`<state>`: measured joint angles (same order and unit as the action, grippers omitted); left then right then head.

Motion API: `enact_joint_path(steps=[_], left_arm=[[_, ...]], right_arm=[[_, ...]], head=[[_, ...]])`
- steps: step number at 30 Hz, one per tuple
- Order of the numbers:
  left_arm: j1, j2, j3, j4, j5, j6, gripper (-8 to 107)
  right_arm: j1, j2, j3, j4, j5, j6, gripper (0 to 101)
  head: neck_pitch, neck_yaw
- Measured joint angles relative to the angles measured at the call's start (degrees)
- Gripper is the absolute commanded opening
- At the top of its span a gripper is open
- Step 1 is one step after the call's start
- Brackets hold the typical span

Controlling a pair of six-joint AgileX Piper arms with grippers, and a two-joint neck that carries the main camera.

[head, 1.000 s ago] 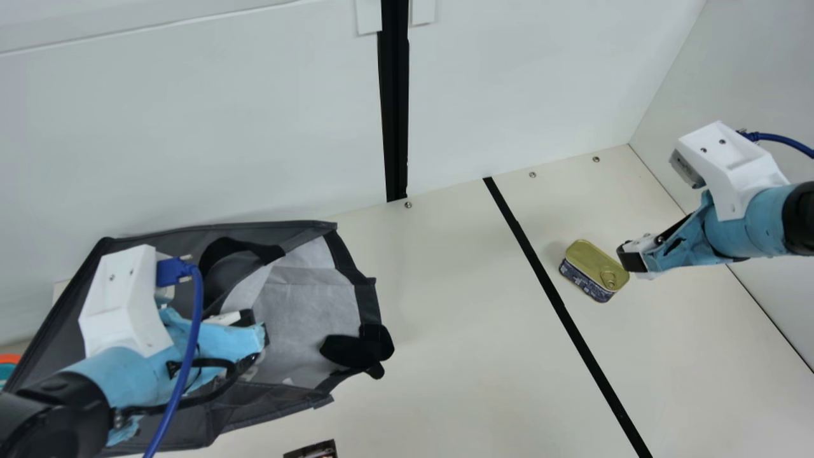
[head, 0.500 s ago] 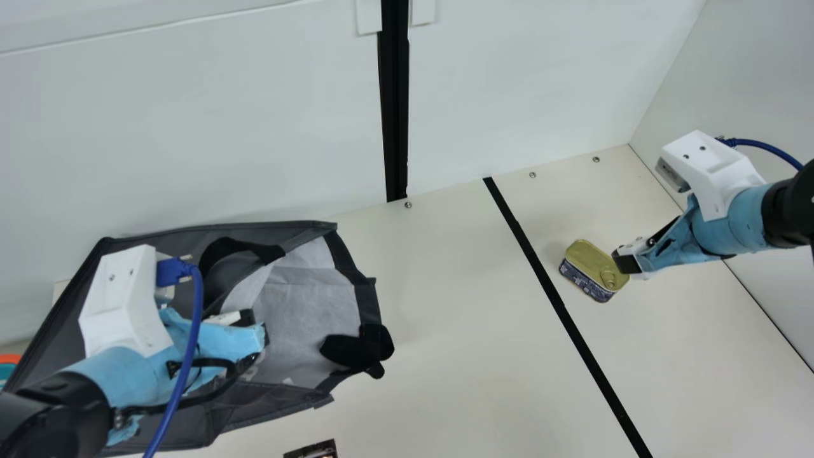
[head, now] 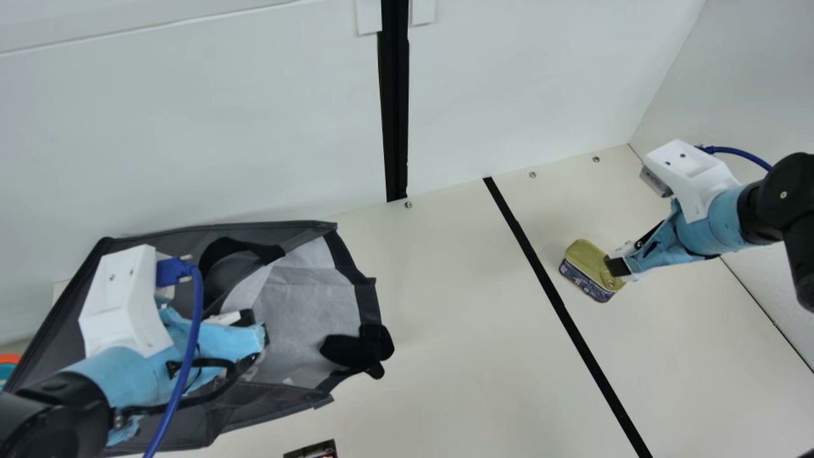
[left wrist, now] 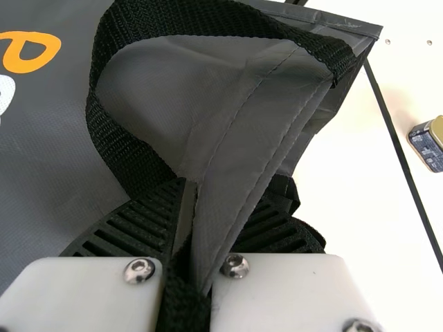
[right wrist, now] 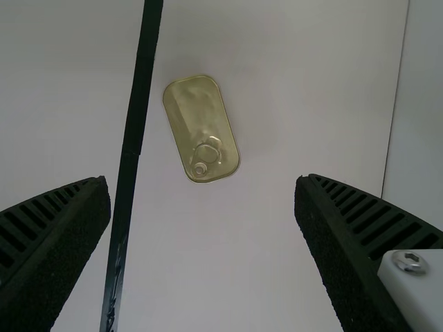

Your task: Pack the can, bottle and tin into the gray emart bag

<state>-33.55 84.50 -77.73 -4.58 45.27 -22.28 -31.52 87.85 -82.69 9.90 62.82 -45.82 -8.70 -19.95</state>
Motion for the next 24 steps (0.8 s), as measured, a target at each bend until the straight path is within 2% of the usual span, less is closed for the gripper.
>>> enact_joint_path(steps=[24], left_arm=[[0.00, 0.00, 0.00, 0.00, 0.00, 0.00, 10]], right_arm=[[2.84, 7.34, -0.73, -2.34, -3.17, 0.42, 91]], head=[[0.00, 0.00]])
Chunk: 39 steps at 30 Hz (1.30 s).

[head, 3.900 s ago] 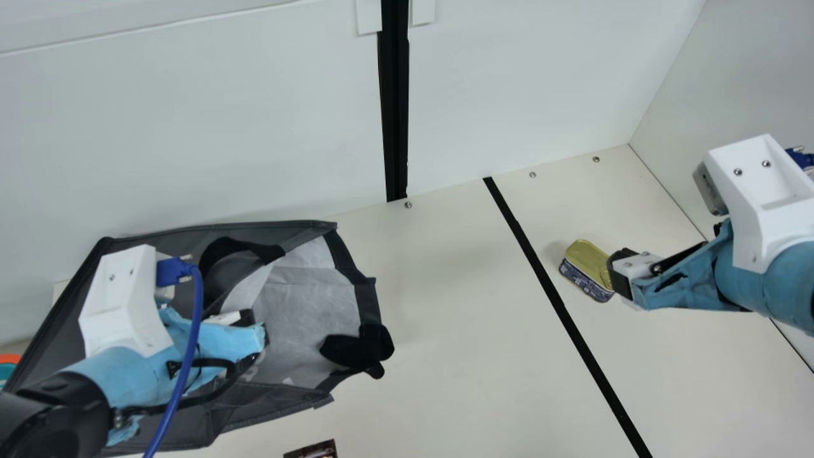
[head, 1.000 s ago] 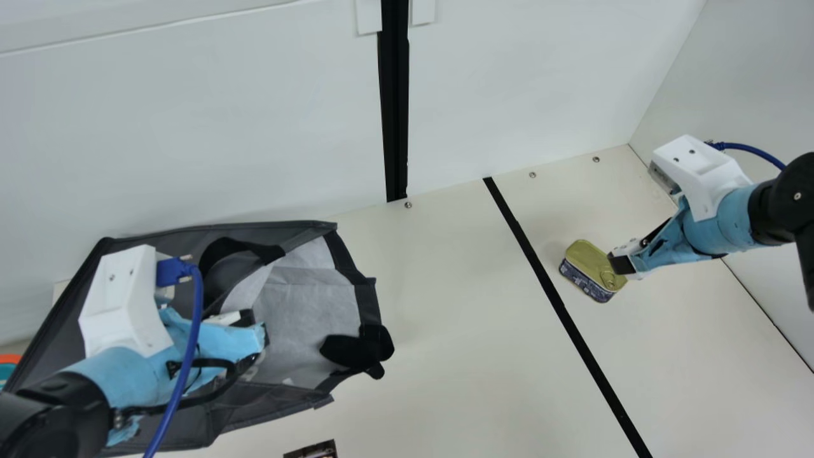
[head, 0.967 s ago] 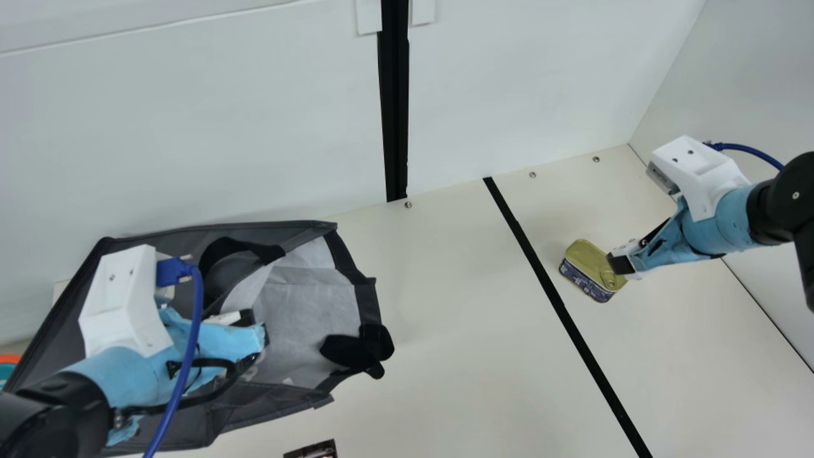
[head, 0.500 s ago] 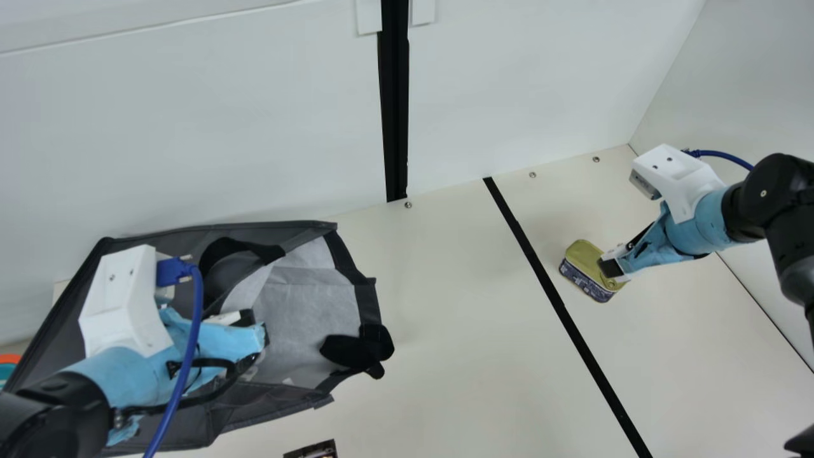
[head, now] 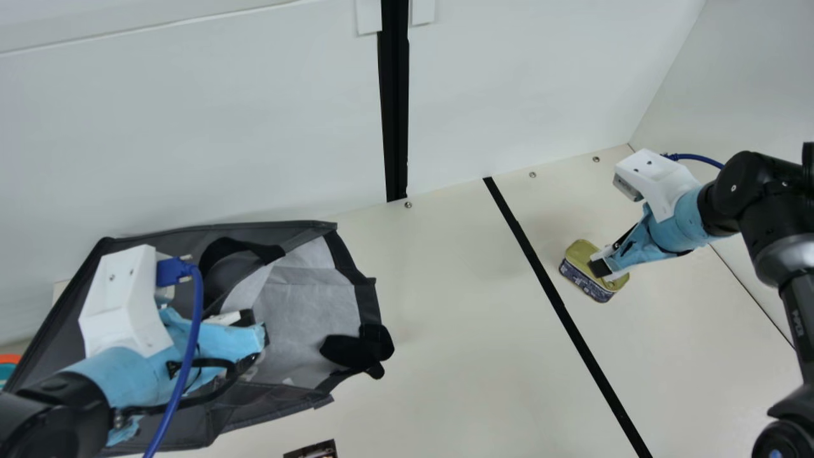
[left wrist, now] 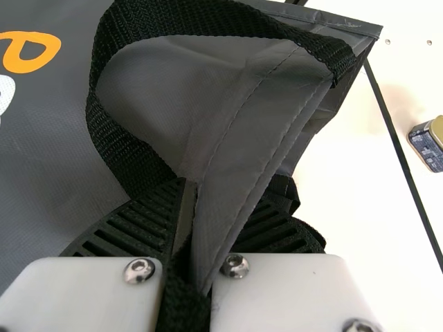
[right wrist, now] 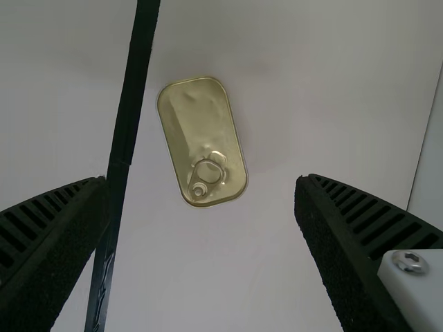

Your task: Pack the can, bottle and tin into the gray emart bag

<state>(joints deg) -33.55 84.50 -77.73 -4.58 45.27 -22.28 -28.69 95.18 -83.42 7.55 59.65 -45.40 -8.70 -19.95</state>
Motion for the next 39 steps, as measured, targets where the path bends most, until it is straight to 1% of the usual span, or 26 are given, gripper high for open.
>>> enact_joint_path(steps=[26, 39], left_arm=[[0.00, 0.00, 0.00, 0.00, 0.00, 0.00, 10], [0.00, 0.00, 0.00, 0.00, 0.00, 0.00, 10]], right_arm=[[1.13, 11.23, -4.64, -1.57, -1.22, -1.28, 91], [1.93, 14.43, -5.60, -2.52, -1.43, -1.28, 91]], head=[[0.09, 0.00], [0.00, 0.09]])
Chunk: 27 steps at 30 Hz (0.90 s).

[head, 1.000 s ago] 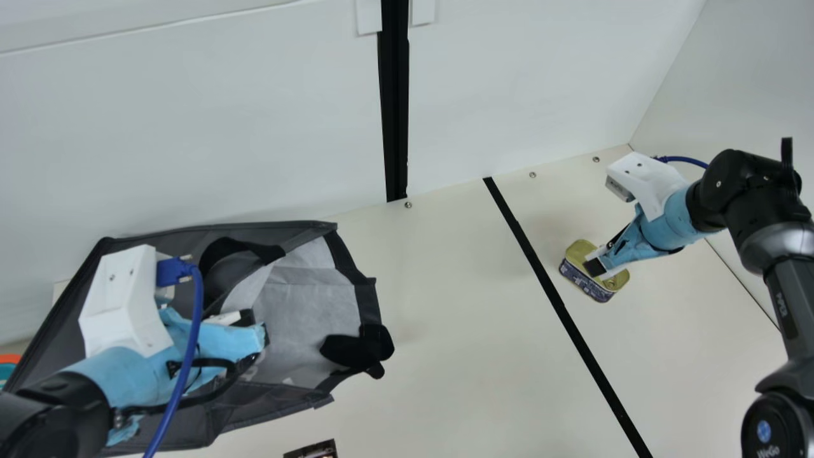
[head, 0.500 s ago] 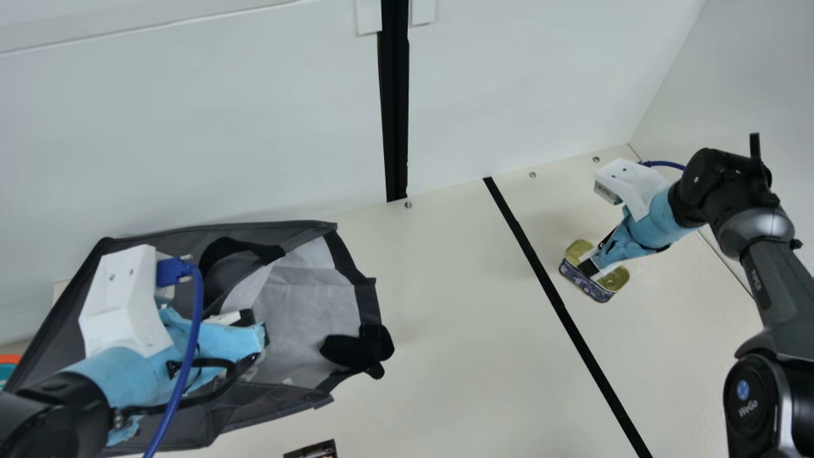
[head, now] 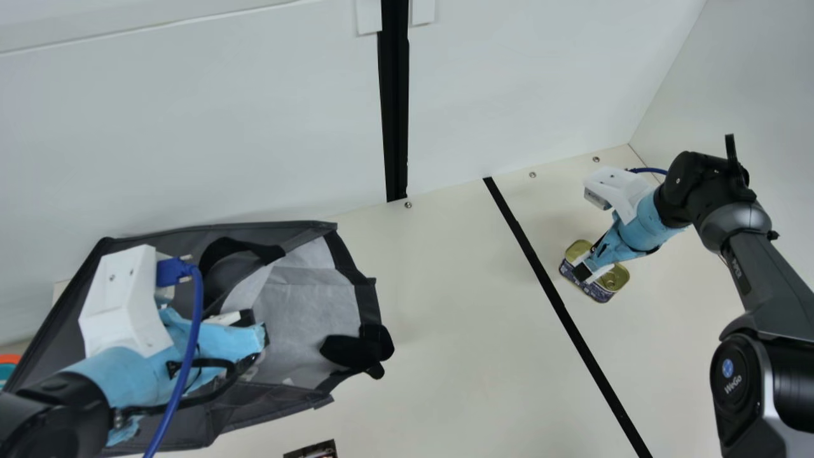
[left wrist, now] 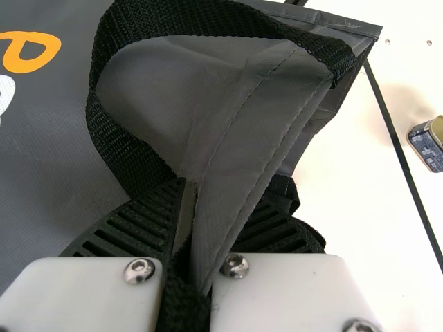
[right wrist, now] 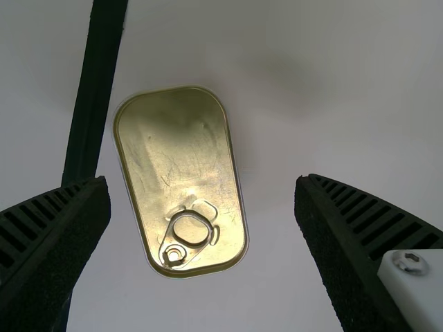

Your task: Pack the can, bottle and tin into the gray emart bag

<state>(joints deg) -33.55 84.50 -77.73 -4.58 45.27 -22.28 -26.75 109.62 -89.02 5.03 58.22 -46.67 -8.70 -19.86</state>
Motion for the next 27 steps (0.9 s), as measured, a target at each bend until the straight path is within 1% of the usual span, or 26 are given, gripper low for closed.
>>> enact_joint_path(steps=[11, 24, 27], left_arm=[[0.00, 0.00, 0.00, 0.00, 0.00, 0.00, 10], [0.00, 0.00, 0.00, 0.00, 0.00, 0.00, 10], [0.00, 0.00, 0.00, 0.00, 0.00, 0.00, 10]], right_arm=[[0.43, 1.61, -0.11, -0.60, -0.26, 0.00, 91], [0.96, 2.98, 0.85, -1.37, -1.34, 0.00, 91], [0.97, 3.25, 1.13, -1.67, -1.47, 0.06, 71]], head=[[0.00, 0.00], [0.00, 0.00], [0.00, -0.09]])
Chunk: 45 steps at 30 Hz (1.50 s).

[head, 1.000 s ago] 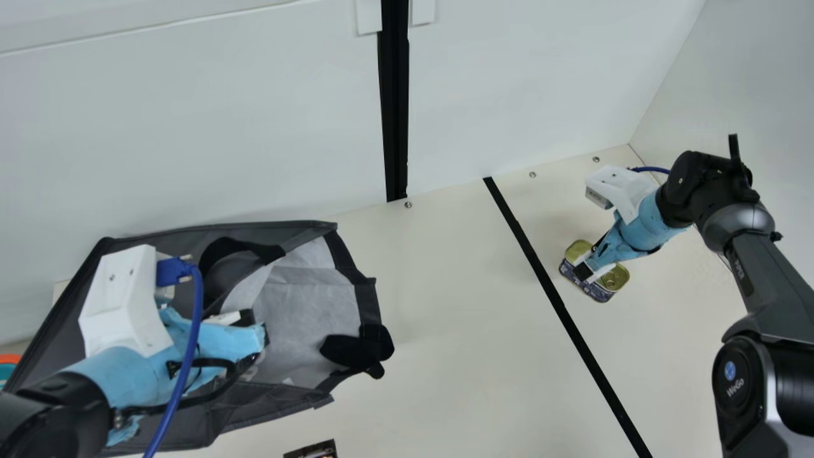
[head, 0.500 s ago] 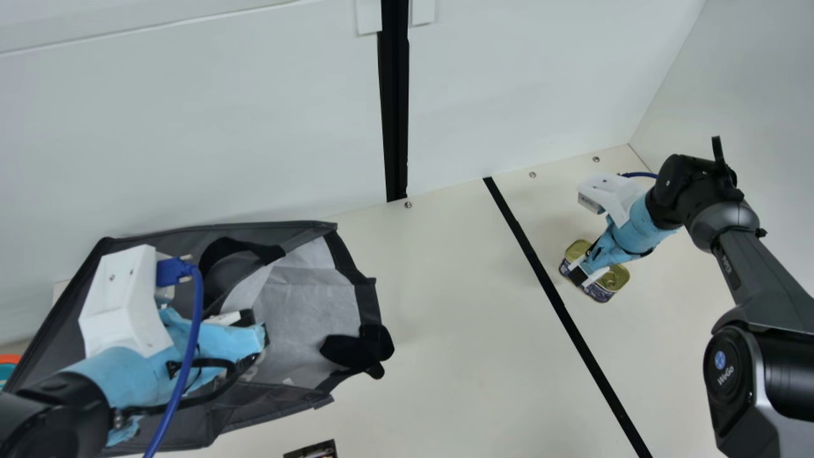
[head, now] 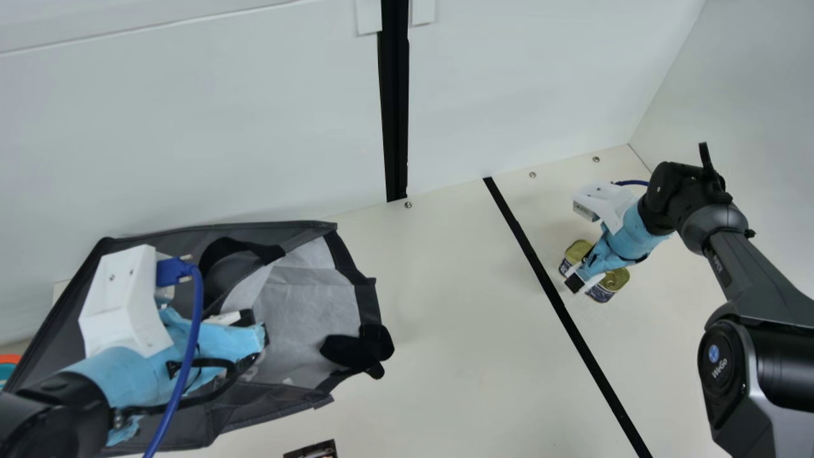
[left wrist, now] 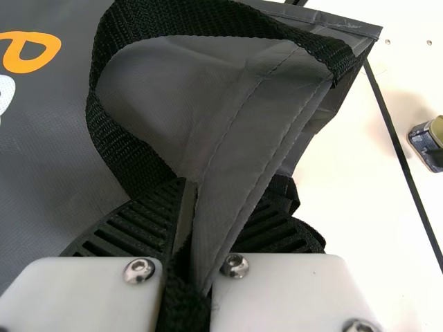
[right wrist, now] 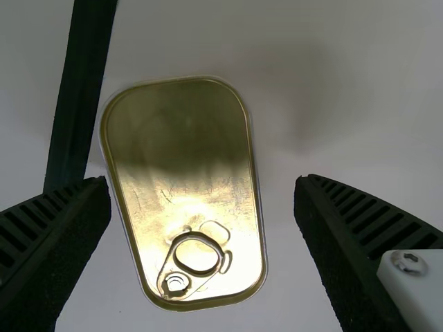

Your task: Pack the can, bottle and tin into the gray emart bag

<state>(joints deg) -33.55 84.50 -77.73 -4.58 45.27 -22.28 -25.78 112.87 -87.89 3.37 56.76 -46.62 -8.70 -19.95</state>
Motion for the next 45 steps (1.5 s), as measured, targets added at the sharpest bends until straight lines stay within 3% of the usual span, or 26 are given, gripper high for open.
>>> enact_joint_path(steps=[11, 20, 45], left_arm=[[0.00, 0.00, 0.00, 0.00, 0.00, 0.00, 10], [0.00, 0.00, 0.00, 0.00, 0.00, 0.00, 10], [0.00, 0.00, 0.00, 0.00, 0.00, 0.00, 10]], right_arm=[[0.53, 0.45, 0.20, -0.44, -0.07, 0.62, 0], [0.96, 0.09, -0.06, 0.83, 1.71, 1.02, 0], [4.42, -6.85, 1.38, 2.61, 2.01, 0.57, 0]], head=[[0.00, 0.09], [0.00, 0.00], [0.00, 0.00]])
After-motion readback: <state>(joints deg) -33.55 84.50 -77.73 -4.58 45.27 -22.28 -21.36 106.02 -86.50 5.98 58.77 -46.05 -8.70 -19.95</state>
